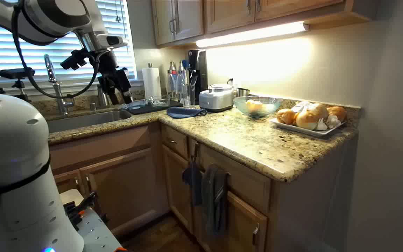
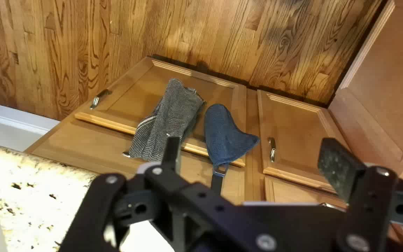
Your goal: Take the left blue towel from the hanger and put it on the counter top
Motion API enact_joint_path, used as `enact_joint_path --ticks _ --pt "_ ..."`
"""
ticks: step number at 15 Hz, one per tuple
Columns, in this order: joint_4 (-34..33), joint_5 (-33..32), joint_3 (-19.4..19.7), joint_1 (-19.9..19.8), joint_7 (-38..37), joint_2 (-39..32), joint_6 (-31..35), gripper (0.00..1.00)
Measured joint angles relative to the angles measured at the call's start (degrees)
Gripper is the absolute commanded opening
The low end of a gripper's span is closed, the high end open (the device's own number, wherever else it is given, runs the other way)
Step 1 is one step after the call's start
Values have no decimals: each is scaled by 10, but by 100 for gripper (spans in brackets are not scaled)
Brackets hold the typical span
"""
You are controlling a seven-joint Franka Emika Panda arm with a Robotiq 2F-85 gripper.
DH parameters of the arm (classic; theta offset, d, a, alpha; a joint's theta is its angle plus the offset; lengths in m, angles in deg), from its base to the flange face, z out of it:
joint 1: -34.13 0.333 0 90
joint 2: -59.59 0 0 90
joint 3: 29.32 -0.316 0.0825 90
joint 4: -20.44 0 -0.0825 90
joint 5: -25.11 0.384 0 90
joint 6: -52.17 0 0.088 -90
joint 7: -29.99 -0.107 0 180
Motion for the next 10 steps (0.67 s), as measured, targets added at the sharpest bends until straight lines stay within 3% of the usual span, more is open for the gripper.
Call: enact_joint_path --ticks 10 --pt "-1 -1 6 0 1 -8 0 100"
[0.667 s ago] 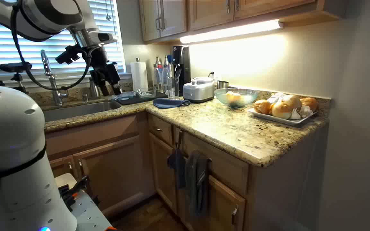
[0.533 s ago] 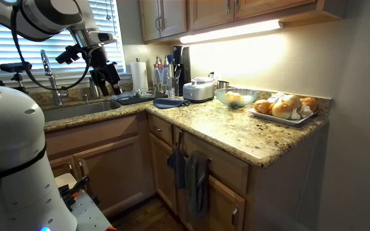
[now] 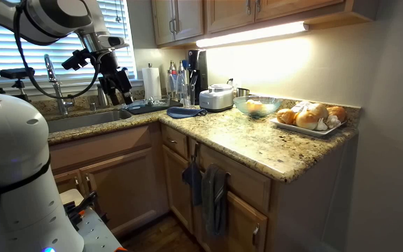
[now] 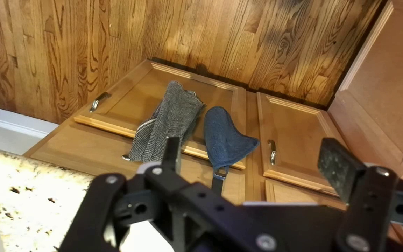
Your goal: Take the left blue towel from the hanger and put it on the counter top
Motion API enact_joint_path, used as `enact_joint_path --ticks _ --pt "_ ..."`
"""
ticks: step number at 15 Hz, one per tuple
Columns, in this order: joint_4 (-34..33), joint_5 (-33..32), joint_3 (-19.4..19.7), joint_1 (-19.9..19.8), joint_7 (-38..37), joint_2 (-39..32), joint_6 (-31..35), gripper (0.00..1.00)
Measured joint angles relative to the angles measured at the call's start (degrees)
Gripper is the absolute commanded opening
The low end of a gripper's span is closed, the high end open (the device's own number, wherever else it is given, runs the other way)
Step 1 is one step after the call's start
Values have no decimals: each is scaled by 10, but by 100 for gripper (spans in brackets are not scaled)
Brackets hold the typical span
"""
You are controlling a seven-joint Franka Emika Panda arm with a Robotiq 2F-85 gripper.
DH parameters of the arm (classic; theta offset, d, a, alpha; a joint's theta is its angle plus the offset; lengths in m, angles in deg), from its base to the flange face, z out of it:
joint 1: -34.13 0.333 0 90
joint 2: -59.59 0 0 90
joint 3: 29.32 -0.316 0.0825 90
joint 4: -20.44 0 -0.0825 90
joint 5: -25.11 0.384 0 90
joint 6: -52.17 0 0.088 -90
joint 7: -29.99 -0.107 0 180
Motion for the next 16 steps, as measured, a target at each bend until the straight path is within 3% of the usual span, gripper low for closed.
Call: enact_joint_path --ticks 7,16 --pt "-16 -11 36 -19 25 -100 62 100" --pt "-67 -68 65 -46 50 -327 216 100"
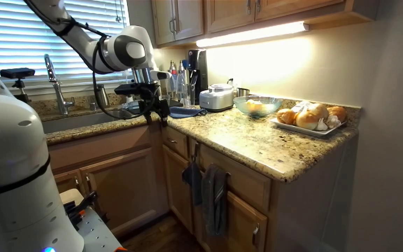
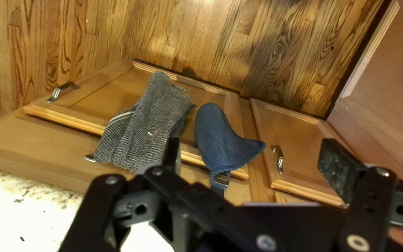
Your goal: Take the left blue towel from the hanger and put it on the counter top
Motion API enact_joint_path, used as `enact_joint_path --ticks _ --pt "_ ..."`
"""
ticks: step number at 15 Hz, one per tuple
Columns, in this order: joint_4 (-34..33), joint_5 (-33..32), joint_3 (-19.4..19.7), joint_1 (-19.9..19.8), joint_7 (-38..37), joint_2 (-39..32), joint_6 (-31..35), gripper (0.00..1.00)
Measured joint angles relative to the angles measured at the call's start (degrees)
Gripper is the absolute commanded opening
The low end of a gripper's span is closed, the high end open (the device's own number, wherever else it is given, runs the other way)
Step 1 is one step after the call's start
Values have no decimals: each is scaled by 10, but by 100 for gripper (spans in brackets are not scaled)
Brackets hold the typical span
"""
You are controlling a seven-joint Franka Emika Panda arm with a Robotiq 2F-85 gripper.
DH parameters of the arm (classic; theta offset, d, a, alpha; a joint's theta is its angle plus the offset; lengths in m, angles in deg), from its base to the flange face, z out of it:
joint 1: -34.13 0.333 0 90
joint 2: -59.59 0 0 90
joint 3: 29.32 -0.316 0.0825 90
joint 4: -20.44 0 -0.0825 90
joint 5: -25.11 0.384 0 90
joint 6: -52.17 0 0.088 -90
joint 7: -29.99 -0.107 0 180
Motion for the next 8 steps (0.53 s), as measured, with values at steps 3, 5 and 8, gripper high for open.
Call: enact_joint_path --ticks 3,5,8 --pt "-21 -6 10 0 1 -67 29 100" --pt "-35 -7 12 0 1 -94 31 100" --pt "-43 -7 13 0 1 -101 31 100"
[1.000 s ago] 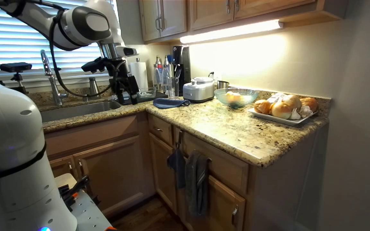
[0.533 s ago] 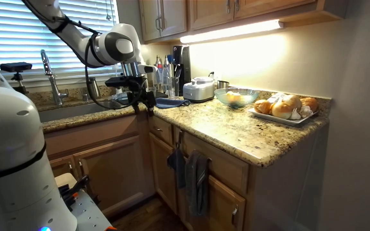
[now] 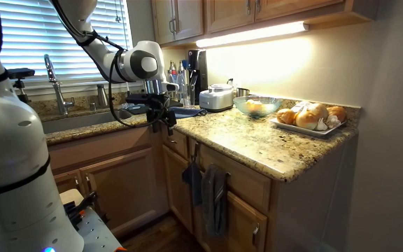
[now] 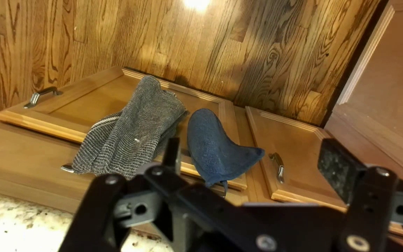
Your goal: Take the left blue towel from the hanger and put it on the counter top
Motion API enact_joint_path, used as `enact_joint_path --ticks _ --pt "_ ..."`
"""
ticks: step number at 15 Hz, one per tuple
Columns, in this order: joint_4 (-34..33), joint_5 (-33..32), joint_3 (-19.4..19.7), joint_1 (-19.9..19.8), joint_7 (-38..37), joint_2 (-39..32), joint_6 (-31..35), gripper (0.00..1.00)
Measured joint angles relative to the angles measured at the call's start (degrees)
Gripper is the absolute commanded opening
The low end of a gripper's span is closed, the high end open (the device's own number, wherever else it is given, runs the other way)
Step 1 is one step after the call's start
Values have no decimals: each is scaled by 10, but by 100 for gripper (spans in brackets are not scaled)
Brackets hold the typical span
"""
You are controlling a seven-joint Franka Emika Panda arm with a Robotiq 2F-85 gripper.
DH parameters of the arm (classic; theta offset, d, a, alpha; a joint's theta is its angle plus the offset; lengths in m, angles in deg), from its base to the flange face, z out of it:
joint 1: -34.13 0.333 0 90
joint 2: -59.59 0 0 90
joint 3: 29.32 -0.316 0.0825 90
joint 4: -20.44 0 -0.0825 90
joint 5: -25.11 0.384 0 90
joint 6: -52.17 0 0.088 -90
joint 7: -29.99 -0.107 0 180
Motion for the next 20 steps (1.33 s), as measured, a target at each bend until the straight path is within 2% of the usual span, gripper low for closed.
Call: enact_joint_path --ticks 5,11,20 --pt "0 -5 0 1 -3 -2 7 100" --pt "28 -57 3 1 -59 -67 166 100" --pt "24 -112 37 2 -89 -203 311 100"
